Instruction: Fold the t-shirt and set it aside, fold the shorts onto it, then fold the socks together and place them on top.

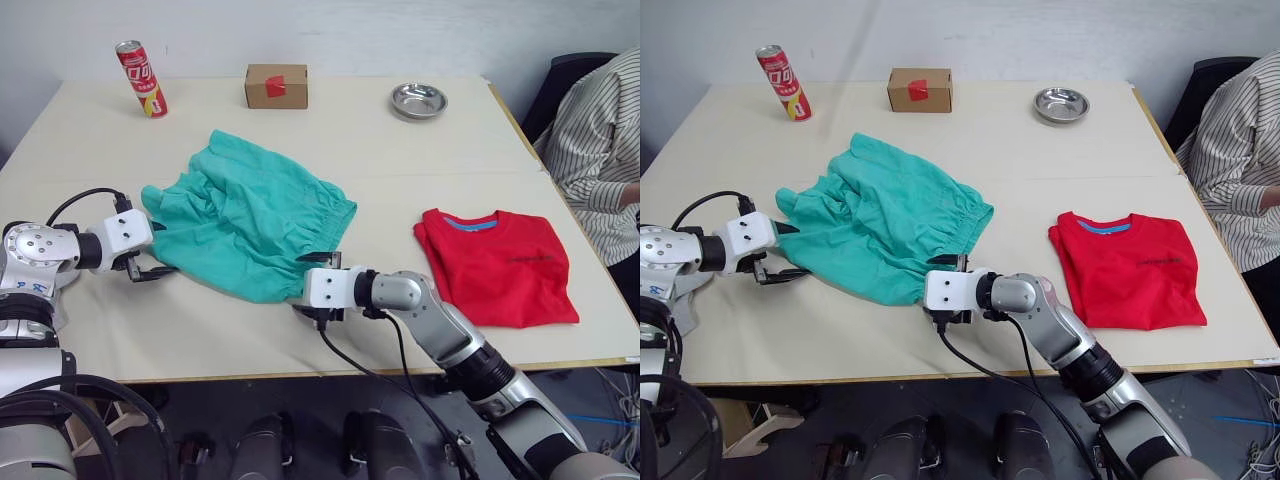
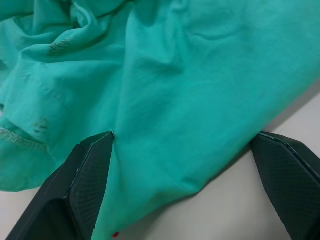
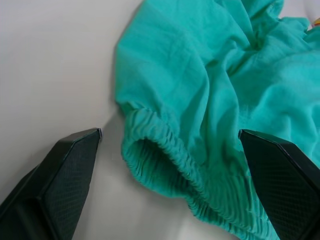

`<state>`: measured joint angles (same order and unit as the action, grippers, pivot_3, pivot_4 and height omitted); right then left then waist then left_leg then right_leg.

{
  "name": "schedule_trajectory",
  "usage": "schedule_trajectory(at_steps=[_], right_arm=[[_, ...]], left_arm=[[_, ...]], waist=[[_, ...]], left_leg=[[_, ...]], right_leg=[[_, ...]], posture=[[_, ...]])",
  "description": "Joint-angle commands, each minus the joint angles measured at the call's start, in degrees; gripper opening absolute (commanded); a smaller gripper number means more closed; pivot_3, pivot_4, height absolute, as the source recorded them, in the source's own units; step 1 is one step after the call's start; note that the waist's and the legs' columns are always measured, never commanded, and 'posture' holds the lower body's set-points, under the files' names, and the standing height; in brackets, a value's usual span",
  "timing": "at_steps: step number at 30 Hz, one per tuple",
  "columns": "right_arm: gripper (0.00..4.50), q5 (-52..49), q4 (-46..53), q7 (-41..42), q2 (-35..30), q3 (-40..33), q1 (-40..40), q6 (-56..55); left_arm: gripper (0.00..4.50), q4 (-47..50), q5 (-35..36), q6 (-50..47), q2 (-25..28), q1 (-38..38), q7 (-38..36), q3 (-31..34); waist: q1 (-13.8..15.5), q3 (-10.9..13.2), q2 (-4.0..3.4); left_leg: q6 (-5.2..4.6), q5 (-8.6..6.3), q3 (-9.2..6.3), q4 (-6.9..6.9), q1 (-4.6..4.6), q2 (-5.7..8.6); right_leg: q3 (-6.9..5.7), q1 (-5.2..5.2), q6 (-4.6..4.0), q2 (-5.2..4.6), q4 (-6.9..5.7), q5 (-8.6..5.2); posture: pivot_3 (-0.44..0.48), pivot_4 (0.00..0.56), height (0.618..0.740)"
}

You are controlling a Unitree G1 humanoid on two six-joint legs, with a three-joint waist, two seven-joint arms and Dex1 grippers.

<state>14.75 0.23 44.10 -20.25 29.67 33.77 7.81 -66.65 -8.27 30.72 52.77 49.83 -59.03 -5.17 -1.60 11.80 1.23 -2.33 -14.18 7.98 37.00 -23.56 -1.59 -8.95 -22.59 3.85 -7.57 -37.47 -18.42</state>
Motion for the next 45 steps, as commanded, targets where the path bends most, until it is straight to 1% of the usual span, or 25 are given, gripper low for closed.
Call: schedule_trajectory(at_steps=[1,2,3,4,8,11,12,13,15,16,17,19,22,23,25,27,30,32,34,37,40,42,45], right_arm=[[3.90,3.27,-2.76,-2.10,0.42,-0.45,0.96,4.31],[3.61,3.42,-2.97,-2.23,0.58,-0.59,1.22,4.65],[3.12,3.47,-3.09,-2.27,0.63,-0.66,1.35,4.70],[2.96,3.46,-3.09,-2.30,0.57,-0.87,1.52,4.75],[1.59,3.14,-2.22,-2.39,-0.09,-2.08,1.72,4.36],[0.49,2.47,-1.35,-2.26,-0.88,-3.01,1.11,3.41],[0.13,1.93,-0.94,-2.21,-1.32,-3.60,0.64,2.75],[0.00,1.29,-0.48,-2.04,-1.88,-4.23,0.09,2.01],[0.00,0.60,0.13,-2.16,-2.97,-5.56,-0.93,0.71],[0.00,-0.07,0.34,-1.96,-3.49,-6.38,-1.49,-0.07],[0.00,-0.47,0.43,-1.98,-4.07,-7.19,-1.99,-0.59],[0.00,-1.83,0.13,-1.58,-5.74,-9.04,-3.12,-2.68],[0.00,-4.09,-0.61,-0.74,-8.63,-11.93,-5.04,-5.41],[0.00,-4.67,-0.84,-0.35,-9.73,-12.78,-5.69,-6.28],[0.00,-6.14,-1.52,0.10,-11.37,-14.67,-6.80,-7.84],[0.00,-7.20,-2.08,0.55,-13.11,-16.32,-7.95,-9.54],[0.00,-8.87,-2.63,1.35,-14.50,-18.02,-9.23,-10.91],[0.00,-9.64,-3.61,2.31,-16.14,-19.28,-10.48,-12.37],[0.00,-10.13,-4.46,3.12,-17.45,-19.91,-11.52,-13.57],[0.00,-10.92,-6.06,3.89,-18.35,-20.21,-13.13,-15.21],[0.00,-11.38,-6.03,4.36,-18.45,-20.09,-14.16,-15.66],[0.00,-11.65,-5.82,4.41,-18.50,-20.13,-14.52,-15.86],[0.00,-11.99,-5.72,4.53,-18.48,-20.17,-14.90,-16.07]], left_arm=[[4.50,-5.81,-5.12,-5.66,-2.44,0.69,7.79,-2.81],[4.31,-6.61,-5.31,-6.92,-3.11,0.88,8.90,-2.90],[4.08,-7.18,-5.33,-7.68,-3.74,0.72,9.39,-2.87],[3.94,-7.70,-5.42,-8.56,-4.45,0.39,9.39,-3.01],[2.73,-8.37,-4.55,-10.73,-6.50,-0.73,7.72,-2.51],[1.77,-8.26,-3.53,-11.41,-7.20,-1.48,6.01,-1.44],[1.44,-7.99,-2.72,-11.30,-7.45,-1.99,4.09,-0.86],[1.18,-7.60,-1.41,-11.33,-7.78,-2.51,1.36,0.03],[0.48,-6.56,1.50,-11.35,-8.49,-3.36,-3.78,2.17],[0.21,-5.84,3.17,-11.77,-8.79,-3.86,-6.79,3.34],[0.05,-5.04,4.62,-12.36,-8.99,-4.47,-9.22,4.37],[0.05,-2.44,7.00,-12.72,-8.93,-6.46,-13.56,5.69],[0.05,6.02,12.07,-14.81,-8.70,-11.24,-19.58,7.70],[0.05,10.60,14.41,-16.62,-8.59,-13.57,-20.83,8.62],[0.05,22.69,19.37,-22.49,-8.21,-19.43,-21.80,10.38],[0.05,37.04,24.39,-29.45,-7.67,-26.38,-20.56,12.49],[0.05,52.70,29.41,-38.23,-6.75,-33.88,-17.61,14.60],[0.05,63.88,32.06,-42.78,-7.01,-38.76,-14.25,15.83],[0.05,71.39,33.08,-45.10,-7.84,-41.91,-10.85,16.54],[0.05,78.00,31.55,-45.50,-10.11,-45.94,-4.92,16.05],[0.63,78.97,29.75,-43.35,-9.21,-50.25,-3.35,17.71],[1.21,77.63,28.49,-39.60,-7.69,-52.48,-3.90,19.78],[2.20,73.96,27.27,-32.85,-5.56,-55.38,-5.67,23.11]], waist=[[0.13,-0.18,-0.10],[0.25,-0.34,-0.28],[0.29,-0.42,-0.38],[0.31,-0.52,-0.48],[0.51,-0.86,-0.87],[0.53,-0.96,-0.99],[0.53,-0.98,-1.03],[0.56,-1.01,-1.07],[0.57,-1.01,-1.07],[0.57,-1.01,-1.07],[0.60,-1.01,-1.07],[0.63,-1.00,-1.07],[0.44,-1.00,-1.07],[0.29,-1.00,-1.06],[-0.13,-0.98,-1.03],[-0.35,-0.90,-0.90],[-0.74,-0.60,-0.48],[-0.73,-0.52,-0.37],[-0.54,-0.51,-0.39],[-0.08,-0.51,-0.40],[0.00,-0.51,-0.40],[-0.01,-0.51,-0.40],[0.01,-0.51,-0.40]], left_leg=[[-0.20,-0.18,0.02,-0.04,0.24,-0.02],[-0.22,-0.22,0.01,-0.04,0.26,-0.04],[-0.20,-0.24,0.00,-0.02,0.27,-0.03],[-0.12,-0.29,0.00,-0.02,0.28,-0.03],[-0.20,-0.25,0.11,-0.01,0.34,-0.01],[-0.21,-0.25,0.18,-0.01,0.36,-0.02],[-0.21,-0.25,0.20,-0.01,0.38,-0.02],[-0.21,-0.26,0.22,-0.02,0.38,-0.02],[-0.18,-0.28,0.26,-0.01,0.38,-0.02],[-0.18,-0.29,0.28,0.00,0.37,-0.02],[-0.14,-0.29,0.31,0.00,0.37,-0.02],[-0.09,-0.32,0.38,0.03,0.34,-0.01],[-0.16,-0.44,0.49,0.06,0.30,0.02],[-0.18,-0.47,0.51,0.06,0.30,0.03],[-0.23,-0.54,0.54,0.06,0.27,0.03],[-0.22,-0.56,0.55,0.05,0.25,0.01],[-0.14,-0.58,0.55,0.02,0.26,-0.06],[-0.04,-0.55,0.51,-0.01,0.26,-0.14],[0.01,-0.57,0.50,-0.02,0.30,-0.14],[0.14,-0.67,0.50,-0.05,0.32,-0.14],[0.16,-0.69,0.50,-0.06,0.34,-0.14],[0.17,-0.69,0.50,-0.10,0.33,-0.15],[0.31,-0.80,0.50,-0.12,0.33,-0.16]], right_leg=[[0.03,0.19,-0.02,0.00,0.00,-0.01],[0.10,0.19,-0.02,-0.03,-0.01,-0.02],[0.15,0.18,-0.03,-0.07,-0.04,-0.02],[0.17,0.19,-0.03,-0.08,-0.04,-0.02],[0.27,0.17,-0.03,-0.09,-0.11,-0.02],[0.33,0.14,-0.03,-0.08,-0.14,-0.02],[0.35,0.14,-0.04,-0.08,-0.14,-0.02],[0.37,0.13,-0.04,-0.08,-0.14,-0.03],[0.40,0.11,-0.05,-0.08,-0.13,-0.04],[0.41,0.11,-0.05,-0.08,-0.11,-0.04],[0.44,0.11,-0.04,-0.08,-0.09,-0.05],[0.48,0.11,-0.01,-0.07,-0.02,-0.06],[0.58,0.12,0.09,-0.08,0.06,-0.08],[0.62,0.13,0.12,-0.08,0.06,-0.08],[0.67,0.14,0.18,-0.08,0.08,-0.08],[0.70,0.12,0.20,-0.06,0.08,-0.09],[0.80,0.08,0.20,-0.02,0.14,-0.11],[0.81,0.04,0.18,0.03,0.23,-0.12],[0.87,0.05,0.16,0.02,0.23,-0.12],[0.92,0.08,0.16,0.02,0.31,-0.12],[0.91,0.09,0.15,0.02,0.34,-0.11],[0.89,0.07,0.15,0.03,0.37,-0.12],[0.88,0.06,0.13,0.03,0.42,-0.12]], posture=[[0.000,0.150,0.740],[0.000,0.150,0.740],[0.000,0.150,0.740],[0.000,0.150,0.740],[0.000,0.150,0.740],[0.000,0.150,0.740],[0.000,0.150,0.740],[0.000,0.150,0.740],[0.000,0.150,0.740],[0.000,0.150,0.740],[0.000,0.150,0.740],[0.000,0.150,0.740],[0.000,0.150,0.740],[0.000,0.150,0.740],[0.000,0.150,0.740],[0.000,0.150,0.740],[0.000,0.150,0.740],[0.000,0.150,0.740],[0.000,0.150,0.740],[0.000,0.150,0.740],[0.000,0.150,0.740],[0.000,0.150,0.740],[0.000,0.150,0.740]])
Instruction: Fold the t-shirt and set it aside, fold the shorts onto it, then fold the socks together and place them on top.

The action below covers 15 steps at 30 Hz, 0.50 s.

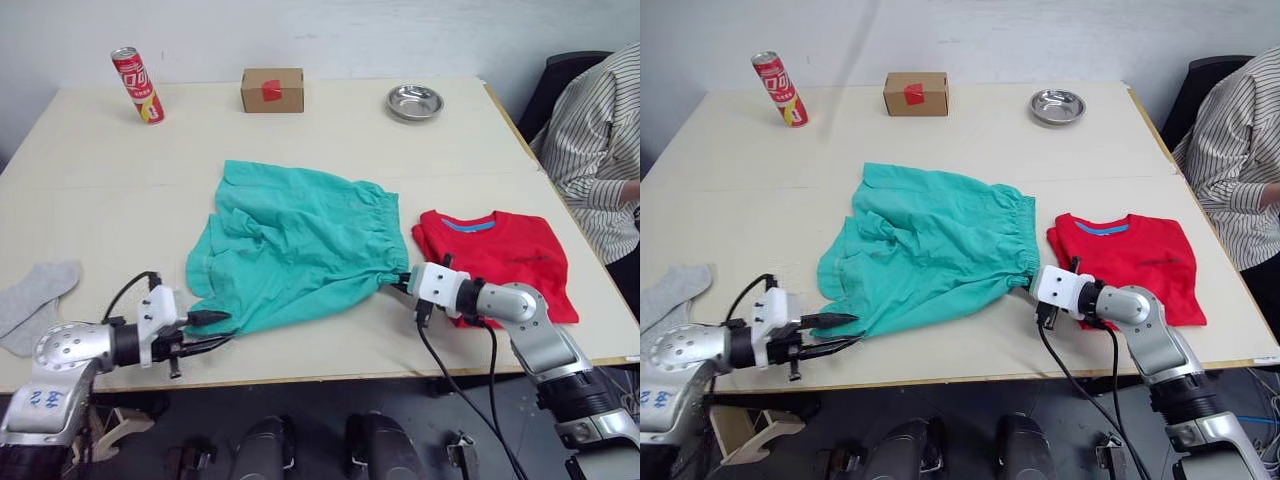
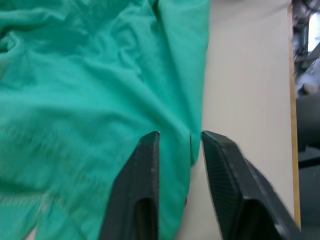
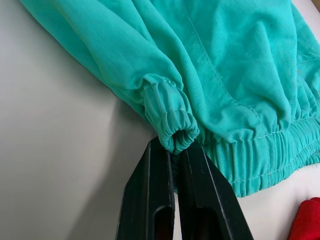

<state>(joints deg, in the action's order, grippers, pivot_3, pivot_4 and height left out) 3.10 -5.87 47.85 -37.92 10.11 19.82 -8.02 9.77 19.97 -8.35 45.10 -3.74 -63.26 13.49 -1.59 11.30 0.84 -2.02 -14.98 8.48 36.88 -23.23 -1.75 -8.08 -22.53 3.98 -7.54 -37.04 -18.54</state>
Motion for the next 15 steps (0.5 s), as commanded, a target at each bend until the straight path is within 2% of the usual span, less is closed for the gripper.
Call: schedule_trajectory(at_steps=[1,7,11,15], right_arm=[[0.00,-0.45,0.55,0.85,-0.74,-0.64,-1.00,-0.13],[0.00,-0.80,1.40,0.95,0.01,-0.60,-1.08,0.60],[0.00,-0.79,1.21,1.02,0.30,-0.42,-0.72,0.78],[0.00,-0.72,1.20,1.29,0.77,0.03,0.01,0.98]], left_arm=[[2.58,-4.49,-2.22,10.52,2.65,-2.49,-1.84,5.19],[4.38,-14.02,-5.25,26.93,3.00,-2.05,-3.64,4.81],[4.38,-18.44,-7.98,33.83,2.46,2.06,-4.00,0.31],[4.38,-27.82,-15.37,42.01,0.64,10.50,0.38,-5.14]], waist=[[0.00,0.00,-0.01],[-0.01,0.01,-0.02],[0.02,0.01,-0.03],[0.11,0.02,-0.05]], left_leg=[[0.02,-0.03,0.00,-0.01,0.00,-0.01],[-0.08,-0.21,0.00,-0.03,-0.01,-0.01],[-0.32,-0.36,0.00,-0.03,-0.01,-0.01],[-0.32,-0.36,0.01,-0.02,-0.02,-0.01]], right_leg=[[0.00,0.01,-0.02,0.00,0.04,0.00],[0.01,0.01,-0.03,-0.02,0.18,0.01],[0.00,0.01,-0.04,-0.03,0.18,0.02],[-0.03,0.01,-0.05,-0.03,0.16,0.03]], posture=[[0.000,0.150,0.740],[0.000,0.150,0.740],[0.000,0.150,0.740],[0.000,0.150,0.740]])
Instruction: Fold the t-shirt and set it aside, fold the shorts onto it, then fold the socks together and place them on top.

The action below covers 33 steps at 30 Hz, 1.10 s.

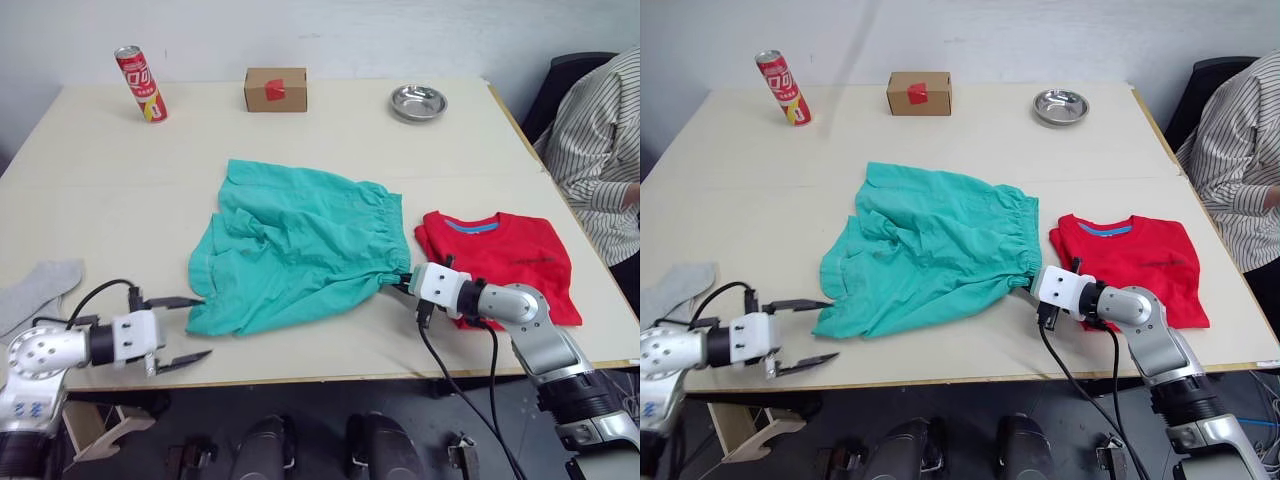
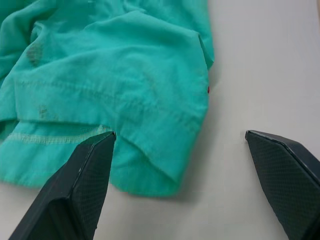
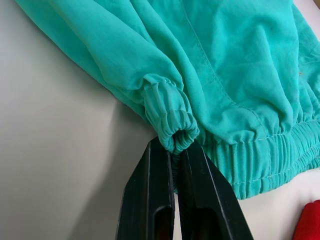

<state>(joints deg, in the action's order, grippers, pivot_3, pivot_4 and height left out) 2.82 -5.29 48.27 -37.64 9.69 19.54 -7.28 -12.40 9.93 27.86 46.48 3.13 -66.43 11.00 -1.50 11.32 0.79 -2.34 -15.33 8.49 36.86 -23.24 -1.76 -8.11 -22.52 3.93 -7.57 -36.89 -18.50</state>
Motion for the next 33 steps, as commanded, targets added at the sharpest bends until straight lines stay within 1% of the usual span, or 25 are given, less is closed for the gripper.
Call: schedule_trajectory(at_steps=[1,4,7,8,9,13,14,15,16,18,20,21,25,28,30,33], right_arm=[[0.00,-0.46,0.59,0.94,0.63,0.52,0.48,0.30],[0.00,-0.42,0.49,1.24,0.85,0.69,0.97,0.21],[0.00,-0.44,0.38,1.41,1.05,0.68,1.55,0.11],[0.00,-0.45,0.33,1.44,1.08,0.64,1.66,-0.01],[0.00,-0.50,0.23,1.53,1.07,0.59,1.82,-0.09],[0.00,-0.64,-0.48,1.81,0.99,0.59,2.34,-0.77],[0.00,-0.71,-0.74,1.86,1.03,0.54,2.46,-1.09],[0.00,-0.75,-0.93,1.89,1.06,0.49,2.54,-1.33],[0.00,-0.92,-1.15,2.06,1.11,0.46,2.64,-1.73],[0.00,-1.20,-1.51,2.34,1.23,0.41,2.81,-2.55],[0.00,-1.48,-2.09,2.58,1.41,0.19,3.05,-3.11],[0.00,-1.59,-2.29,2.69,1.43,0.07,3.11,-3.29],[0.00,-2.72,-3.04,3.52,0.99,-0.58,3.17,-5.19],[0.00,-6.72,-2.27,5.08,0.94,-2.58,2.60,-7.84],[0.00,-9.40,-1.24,6.86,0.40,-3.55,1.56,-8.71],[0.00,-11.65,0.47,9.49,-1.07,-4.47,-0.85,-10.45]], left_arm=[[4.38,-8.12,-6.62,7.67,-1.10,5.31,4.45,-3.53],[4.38,-16.19,-9.88,13.24,-2.14,11.33,7.58,-6.00],[4.38,-23.16,-9.96,16.20,-2.36,16.18,7.44,-8.09],[3.99,-24.95,-10.15,17.28,-2.20,17.23,7.33,-8.75],[3.81,-26.80,-10.31,18.27,-1.84,18.16,6.81,-9.56],[2.47,-30.74,-8.79,19.41,-1.17,20.01,4.64,-11.33],[2.25,-30.65,-7.18,17.57,-1.08,19.61,2.98,-11.40],[1.89,-30.57,-5.98,16.19,-1.02,19.30,1.72,-11.44],[1.50,-27.59,-1.71,7.20,-0.94,17.48,-2.10,-11.32],[0.92,-23.02,3.40,-2.82,-0.60,14.93,-6.65,-11.26],[0.24,-18.51,4.65,-5.97,0.84,11.97,-8.63,-11.42],[0.08,-16.15,5.34,-8.03,1.46,10.53,-8.79,-11.14],[0.08,-5.79,9.26,-15.69,4.35,3.73,-8.16,-7.99],[0.08,6.97,15.18,-27.49,9.06,-5.25,-8.70,-3.97],[0.08,15.83,20.07,-36.28,12.54,-12.21,-8.70,0.03],[0.08,28.52,29.10,-50.15,16.05,-21.59,-8.07,8.88]], waist=[[0.04,-0.03,-0.06],[0.16,-0.12,-0.27],[0.41,-0.15,-0.35],[0.49,-0.15,-0.35],[0.49,-0.15,-0.36],[0.56,-0.16,-0.38],[0.54,-0.16,-0.38],[0.49,-0.16,-0.38],[0.44,-0.16,-0.38],[0.02,-0.16,-0.38],[-0.38,-0.16,-0.38],[-0.63,-0.16,-0.38],[-1.22,-0.15,-0.38],[-1.77,-0.08,-0.29],[-1.75,0.00,-0.20],[-1.32,0.21,-0.06]], left_leg=[[0.00,0.00,0.00,0.01,0.01,0.00],[-0.05,0.03,0.01,0.04,0.04,0.01],[-0.12,0.13,0.01,0.05,0.08,0.01],[-0.13,0.18,0.01,0.05,0.08,0.01],[-0.13,0.21,0.00,0.05,0.08,0.00],[-0.11,0.26,0.00,0.05,0.10,0.00],[-0.12,0.27,0.00,0.05,0.10,0.00],[-0.12,0.27,0.00,0.05,0.10,0.00],[-0.13,0.28,0.01,0.05,0.10,0.00],[-0.16,0.30,0.00,0.05,0.09,0.00],[-0.32,0.40,0.00,0.02,0.08,-0.02],[-0.32,0.40,0.00,0.00,0.08,-0.05],[0.01,0.56,0.05,-0.24,0.09,-0.02],[0.03,0.57,0.07,-0.44,0.08,0.00],[0.07,0.60,0.08,-0.59,0.07,0.00],[0.11,0.65,0.05,-0.67,0.07,0.00]], right_leg=[[-0.01,0.01,0.00,0.00,0.00,0.01],[-0.01,0.05,0.01,0.00,-0.05,0.03],[-0.04,0.06,-0.02,0.00,-0.13,0.08],[-0.06,0.06,-0.04,-0.01,-0.16,0.10],[-0.07,0.06,-0.07,0.00,-0.16,0.14],[-0.07,0.05,-0.09,0.00,-0.18,0.16],[-0.08,0.05,-0.09,0.00,-0.19,0.16],[-0.08,0.05,-0.09,0.00,-0.19,0.16],[-0.08,0.05,-0.09,0.00,-0.20,0.16],[-0.08,0.05,-0.09,0.01,-0.21,0.16],[-0.10,0.03,-0.09,0.03,-0.20,0.13],[-0.08,0.02,-0.09,0.07,-0.18,0.12],[-0.06,0.01,-0.05,0.08,-0.03,0.05],[-0.05,0.00,-0.04,0.08,0.14,0.05],[-0.03,-0.04,-0.03,0.09,0.22,0.05],[-0.04,-0.04,-0.03,0.10,0.31,0.04]], posture=[[0.000,0.150,0.740],[0.000,0.150,0.740],[0.000,0.150,0.740],[0.000,0.150,0.740],[0.000,0.150,0.740],[0.000,0.150,0.740],[0.000,0.150,0.740],[0.000,0.150,0.740],[0.000,0.150,0.740],[0.000,0.150,0.740],[0.000,0.150,0.740],[0.000,0.150,0.740],[0.000,0.150,0.740],[0.000,0.150,0.740],[0.000,0.150,0.740],[0.000,0.150,0.740]])
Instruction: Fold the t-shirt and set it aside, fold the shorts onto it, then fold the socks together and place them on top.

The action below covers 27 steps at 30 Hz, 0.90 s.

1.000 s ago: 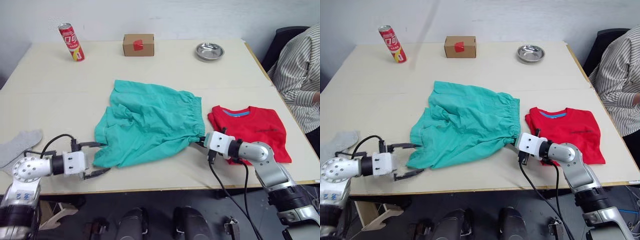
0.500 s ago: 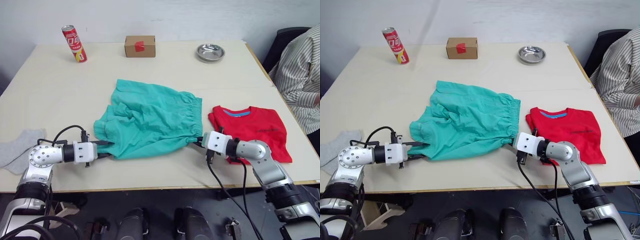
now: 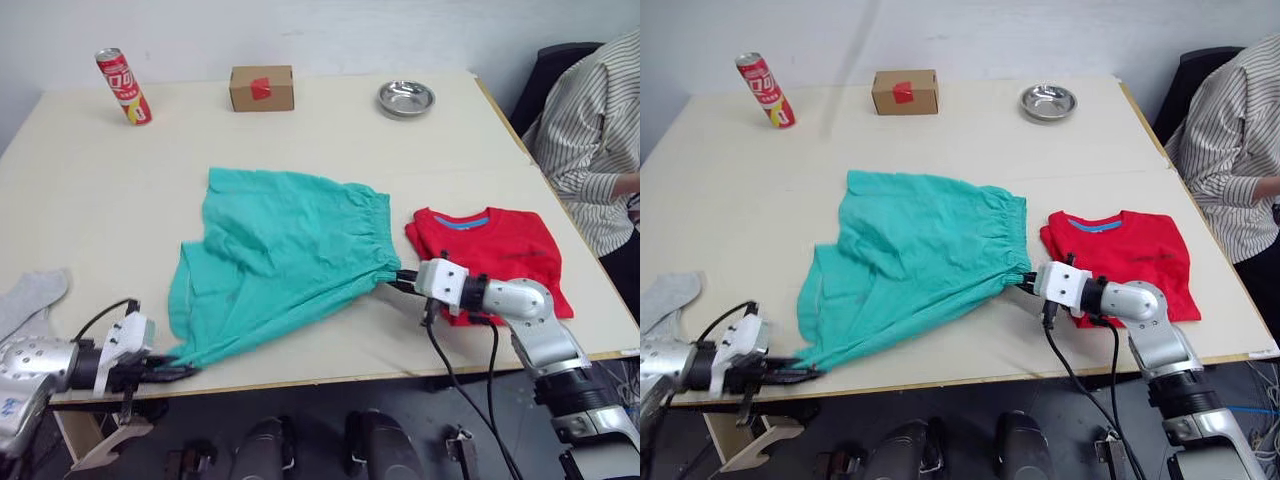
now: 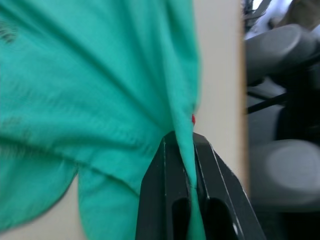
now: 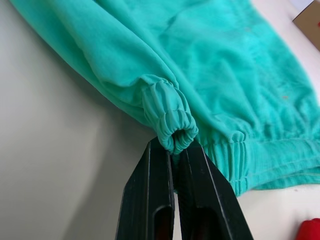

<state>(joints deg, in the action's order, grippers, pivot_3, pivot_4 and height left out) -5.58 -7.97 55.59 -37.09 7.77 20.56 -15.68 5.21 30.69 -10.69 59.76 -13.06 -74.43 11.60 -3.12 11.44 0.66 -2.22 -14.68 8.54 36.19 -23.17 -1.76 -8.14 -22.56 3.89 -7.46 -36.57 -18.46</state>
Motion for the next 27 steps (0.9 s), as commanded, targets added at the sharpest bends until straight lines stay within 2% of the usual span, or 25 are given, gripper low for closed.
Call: schedule_trajectory(at_steps=[1,4,7,13,15,17,19,22,24,27], right_arm=[[0.00,-3.91,3.80,3.02,-2.24,-2.79,-2.80,-2.45],[0.00,-4.72,4.81,5.70,-4.05,-2.62,-4.81,-2.58],[0.00,-5.86,6.04,10.95,-6.86,-1.03,-7.20,-1.07],[0.00,-7.46,8.21,15.52,-9.09,-0.63,-9.26,0.89],[0.00,-10.87,10.13,15.14,-9.27,-2.64,-8.78,6.30],[0.00,-16.83,12.62,13.51,-9.78,-6.02,-6.97,15.84],[0.00,-20.54,14.10,12.85,-10.74,-7.98,-4.97,23.11],[0.00,-23.86,14.07,10.51,-10.97,-9.33,-0.50,33.33],[0.00,-24.27,11.46,6.71,-10.38,-9.04,4.47,42.33],[0.00,-21.91,6.11,3.79,-8.10,-7.46,11.10,46.70]], left_arm=[[0.08,14.32,10.23,-14.98,3.47,-8.61,-0.68,11.53],[0.08,19.98,11.69,-20.90,4.45,-14.72,-1.65,17.54],[0.08,22.78,13.95,-26.27,4.81,-16.79,-1.80,21.10],[0.08,22.06,20.80,-34.65,6.74,-7.70,-0.26,23.57],[0.08,19.32,22.32,-35.41,7.56,-0.49,1.61,22.89],[0.08,13.37,23.35,-35.42,8.50,11.03,3.87,20.12],[0.08,7.65,20.49,-32.81,8.41,20.85,3.63,15.32],[0.08,-2.94,10.92,-24.88,6.07,36.34,2.86,4.81],[0.08,-12.03,3.95,-18.99,2.56,47.10,2.56,-1.91],[0.08,-30.25,-7.35,-9.80,-4.16,61.94,3.14,-10.55]], waist=[[0.57,0.14,0.07],[1.28,0.18,0.01],[1.64,0.21,-0.03],[1.70,0.23,0.00],[1.68,0.25,-0.04],[1.73,0.33,0.00],[1.76,0.34,-0.03],[1.76,0.33,-0.02],[1.75,0.34,-0.02],[1.84,0.33,0.04]], left_leg=[[0.01,0.00,-0.05,0.00,0.00,0.01],[0.23,-0.13,-0.06,0.02,0.01,0.05],[0.23,-0.14,-0.06,0.00,0.01,0.05],[0.23,-0.15,-0.09,-0.03,-0.01,0.02],[0.26,-0.13,-0.09,-0.03,-0.01,0.02],[0.30,-0.10,-0.09,-0.02,-0.02,0.03],[0.27,-0.05,-0.13,-0.01,-0.06,0.03],[0.30,-0.03,-0.08,-0.02,-0.02,0.06],[0.32,0.02,-0.05,-0.01,-0.05,0.06],[0.02,0.25,0.03,0.04,-0.13,0.09]], right_leg=[[-0.01,0.02,0.00,-0.01,0.02,0.00],[0.03,0.05,0.01,-0.02,0.08,0.01],[0.03,0.02,-0.02,-0.02,0.10,0.02],[0.00,0.00,-0.11,0.00,0.10,0.02],[0.01,0.00,-0.12,-0.01,0.10,0.02],[0.02,-0.01,-0.12,-0.01,0.09,0.03],[-0.02,-0.04,-0.17,0.00,0.05,0.07],[-0.03,0.00,-0.14,0.00,0.06,0.09],[-0.05,-0.02,-0.14,0.04,0.04,0.09],[-0.10,-0.08,-0.12,0.08,-0.03,0.12]], posture=[[0.000,0.150,0.740],[0.000,0.150,0.740],[0.000,0.150,0.740],[0.000,0.150,0.740],[0.000,0.150,0.740],[0.000,0.150,0.740],[0.000,0.150,0.740],[0.000,0.150,0.740],[0.000,0.150,0.740],[0.000,0.150,0.740]])
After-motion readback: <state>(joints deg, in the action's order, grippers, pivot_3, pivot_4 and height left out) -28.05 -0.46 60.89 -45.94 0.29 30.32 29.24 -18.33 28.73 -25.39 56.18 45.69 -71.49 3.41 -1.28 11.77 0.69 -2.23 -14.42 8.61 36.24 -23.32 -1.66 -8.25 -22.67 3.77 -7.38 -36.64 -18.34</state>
